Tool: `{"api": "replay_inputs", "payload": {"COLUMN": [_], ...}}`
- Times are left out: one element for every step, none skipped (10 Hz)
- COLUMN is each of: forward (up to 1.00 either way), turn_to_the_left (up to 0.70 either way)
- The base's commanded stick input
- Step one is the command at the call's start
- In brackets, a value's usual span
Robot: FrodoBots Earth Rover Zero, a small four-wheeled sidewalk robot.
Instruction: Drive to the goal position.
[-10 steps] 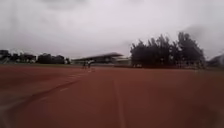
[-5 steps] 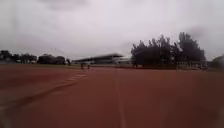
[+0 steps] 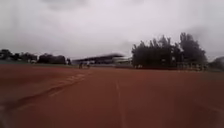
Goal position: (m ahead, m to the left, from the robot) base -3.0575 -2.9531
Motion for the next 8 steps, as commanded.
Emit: {"api": "replay_inputs", "payload": {"forward": [0.50, 0.50, 0.50, 0.50, 0.50, 0.50, 0.50, 0.50], "turn_to_the_left": [0.00, 0.00, 0.00, 0.00, 0.00, 0.00, 0.00, 0.00]}}
